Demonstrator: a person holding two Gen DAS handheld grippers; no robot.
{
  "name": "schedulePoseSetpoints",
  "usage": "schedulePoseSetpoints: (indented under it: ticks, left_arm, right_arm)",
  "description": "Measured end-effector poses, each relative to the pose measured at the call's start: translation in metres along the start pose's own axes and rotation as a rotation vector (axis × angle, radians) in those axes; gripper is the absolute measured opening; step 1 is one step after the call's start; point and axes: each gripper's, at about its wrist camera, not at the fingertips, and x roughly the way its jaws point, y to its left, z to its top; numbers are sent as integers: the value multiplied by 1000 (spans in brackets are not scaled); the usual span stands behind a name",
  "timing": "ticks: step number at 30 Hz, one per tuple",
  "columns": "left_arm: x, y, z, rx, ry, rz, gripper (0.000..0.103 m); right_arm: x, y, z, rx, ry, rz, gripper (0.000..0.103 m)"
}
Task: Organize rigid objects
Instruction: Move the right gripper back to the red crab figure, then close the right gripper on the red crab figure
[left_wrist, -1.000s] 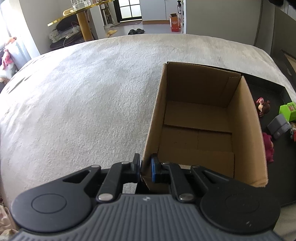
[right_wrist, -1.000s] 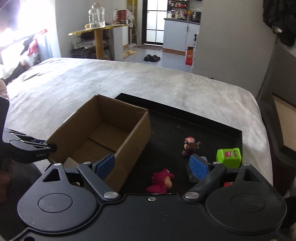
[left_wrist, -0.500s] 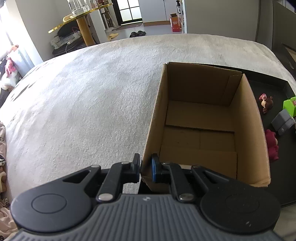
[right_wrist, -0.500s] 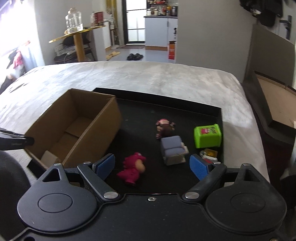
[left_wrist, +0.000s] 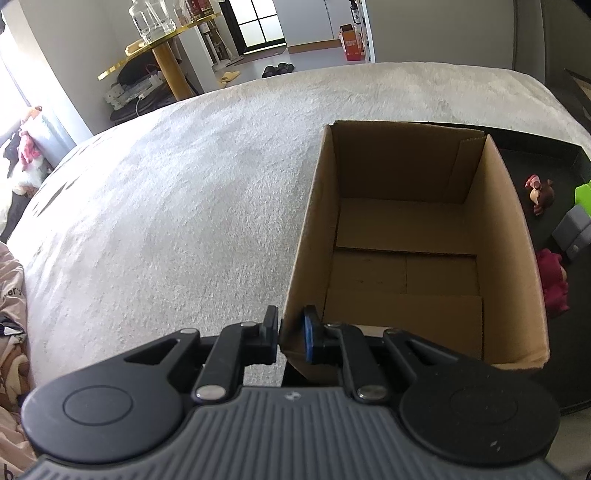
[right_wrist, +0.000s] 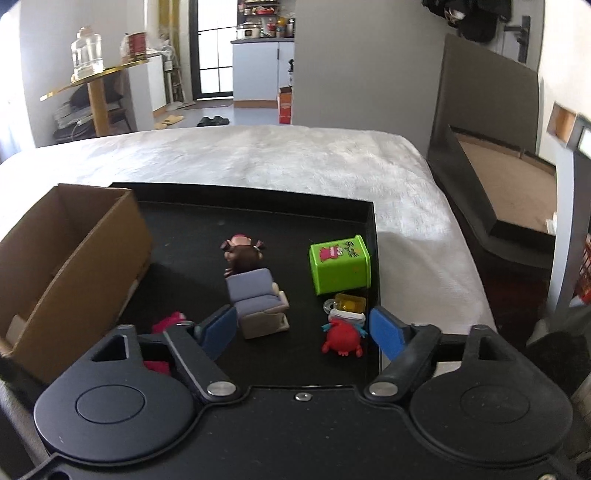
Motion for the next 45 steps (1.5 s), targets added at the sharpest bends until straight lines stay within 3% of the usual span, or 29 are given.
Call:
schedulePoseSetpoints:
  ticks: [4, 14, 20, 30, 33, 45]
  left_arm:
    - [0, 0, 0, 0, 1, 2, 12]
    - [1, -2, 2, 14, -1, 13, 13]
    - [2, -3, 2, 18, -2, 13, 13]
    - [3, -3, 2, 25, -5, 16, 13]
    - [3, -4, 2, 24, -4, 15, 13]
    - [2, -5, 3, 22, -5, 13, 13]
  right_arm:
    - [17, -5, -2, 32, 20, -11, 65]
    - [52, -17, -9, 84, 61, -52, 64]
    - [64, -21, -14, 103, 81, -52, 56]
    - [69, -9, -12, 62, 78, -90, 56]
    - [69, -11, -15, 95, 115, -56, 40]
    - [56, -8, -20, 61, 103, -61, 39]
